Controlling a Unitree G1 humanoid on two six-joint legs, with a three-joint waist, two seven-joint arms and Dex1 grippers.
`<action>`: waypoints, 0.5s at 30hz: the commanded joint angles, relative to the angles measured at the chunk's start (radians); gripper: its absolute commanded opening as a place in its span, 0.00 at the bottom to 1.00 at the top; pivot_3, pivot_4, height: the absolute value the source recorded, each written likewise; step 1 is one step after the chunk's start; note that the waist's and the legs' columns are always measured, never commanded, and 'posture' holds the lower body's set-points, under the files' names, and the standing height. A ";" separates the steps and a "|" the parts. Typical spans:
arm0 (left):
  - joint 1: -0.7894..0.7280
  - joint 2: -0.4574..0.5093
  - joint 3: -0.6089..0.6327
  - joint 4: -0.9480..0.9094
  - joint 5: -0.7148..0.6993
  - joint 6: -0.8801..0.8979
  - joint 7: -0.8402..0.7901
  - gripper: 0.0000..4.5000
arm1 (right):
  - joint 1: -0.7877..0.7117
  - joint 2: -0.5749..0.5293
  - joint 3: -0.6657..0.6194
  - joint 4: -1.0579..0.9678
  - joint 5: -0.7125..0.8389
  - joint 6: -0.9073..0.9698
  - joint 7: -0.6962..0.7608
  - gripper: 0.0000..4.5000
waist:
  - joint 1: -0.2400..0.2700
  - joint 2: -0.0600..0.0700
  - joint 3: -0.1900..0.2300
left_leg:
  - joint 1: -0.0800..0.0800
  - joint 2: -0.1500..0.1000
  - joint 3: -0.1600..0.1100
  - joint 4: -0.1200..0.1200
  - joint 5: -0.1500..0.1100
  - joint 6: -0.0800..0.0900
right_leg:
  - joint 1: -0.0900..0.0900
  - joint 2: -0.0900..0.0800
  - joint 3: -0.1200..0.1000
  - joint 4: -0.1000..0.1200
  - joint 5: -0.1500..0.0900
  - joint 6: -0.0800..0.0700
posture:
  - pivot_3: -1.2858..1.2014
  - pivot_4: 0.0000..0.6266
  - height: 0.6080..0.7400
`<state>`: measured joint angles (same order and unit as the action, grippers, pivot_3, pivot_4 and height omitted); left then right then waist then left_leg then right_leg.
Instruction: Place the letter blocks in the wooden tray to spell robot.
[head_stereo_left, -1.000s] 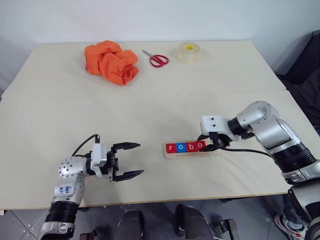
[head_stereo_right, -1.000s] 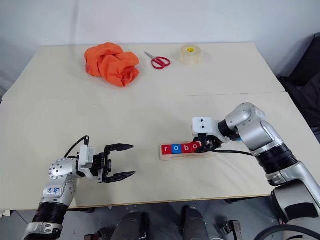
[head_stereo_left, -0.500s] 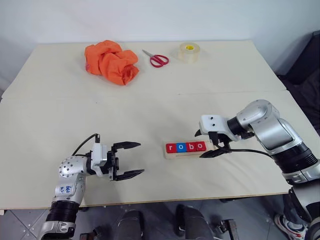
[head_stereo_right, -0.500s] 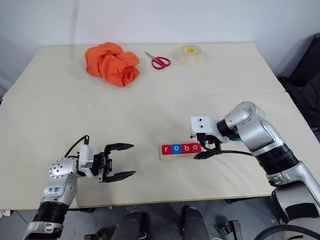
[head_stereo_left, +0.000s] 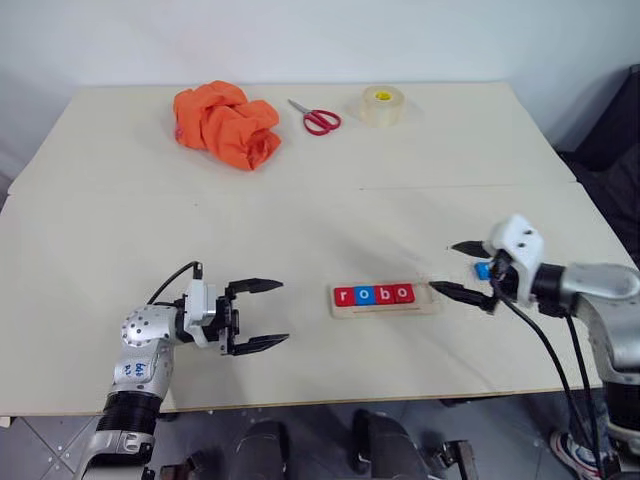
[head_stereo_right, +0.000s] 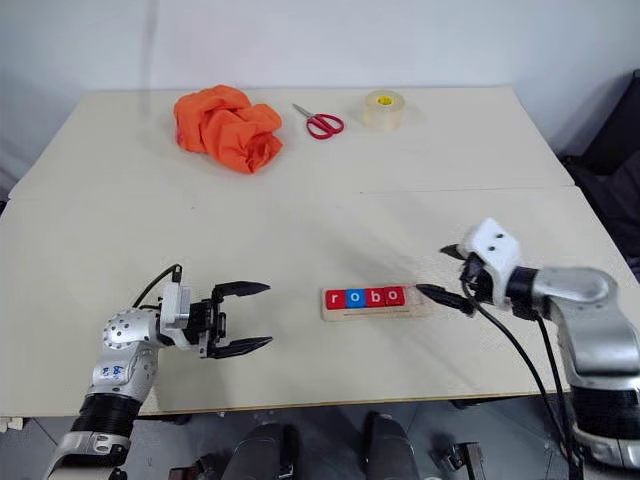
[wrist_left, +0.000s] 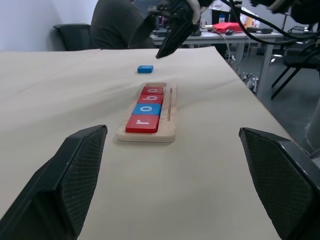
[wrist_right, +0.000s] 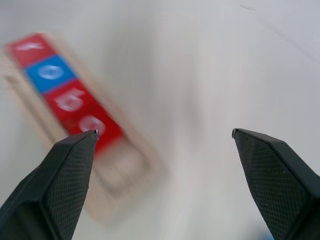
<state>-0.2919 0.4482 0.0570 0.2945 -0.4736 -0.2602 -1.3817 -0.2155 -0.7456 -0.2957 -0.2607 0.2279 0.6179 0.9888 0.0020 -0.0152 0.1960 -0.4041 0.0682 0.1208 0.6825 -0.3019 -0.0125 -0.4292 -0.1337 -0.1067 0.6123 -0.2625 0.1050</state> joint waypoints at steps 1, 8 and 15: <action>-0.025 -0.002 0.001 0.019 -0.011 -0.002 -0.021 1.00 | 0.136 0.022 -0.149 -0.126 0.056 0.043 -0.072 1.00 | 0.000 0.000 0.000 | 0.000 0.000 0.000 0.000 0.000 0.001 | 0.000 0.000 0.000 0.000 0.000 0.000 | 0.52 0.24 1.00; -0.071 0.002 0.002 0.077 -0.010 -0.002 -0.057 1.00 | 0.430 0.097 -0.331 -0.294 0.126 0.095 -0.162 1.00 | -0.004 0.001 -0.001 | 0.000 0.000 0.000 0.000 -0.002 0.004 | 0.001 0.000 0.001 0.000 0.001 0.000 | 0.52 0.24 1.00; -0.078 0.009 0.007 0.088 -0.007 -0.001 -0.071 1.00 | 0.484 0.101 -0.372 -0.262 0.152 0.067 -0.220 1.00 | -0.004 0.002 -0.001 | 0.002 0.001 -0.002 0.000 -0.001 0.005 | 0.001 0.001 0.001 0.001 0.002 -0.001 | 0.52 0.24 1.00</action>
<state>-0.3638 0.4473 0.0537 0.3927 -0.4726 -0.2598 -1.4446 0.2655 -0.6500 -0.6298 -0.5260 0.3658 0.7129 0.7824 -0.0016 -0.0136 0.1950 -0.4023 0.0686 0.1193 0.6822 -0.3030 -0.0073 -0.4282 -0.1329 -0.1059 0.6134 -0.2606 0.1041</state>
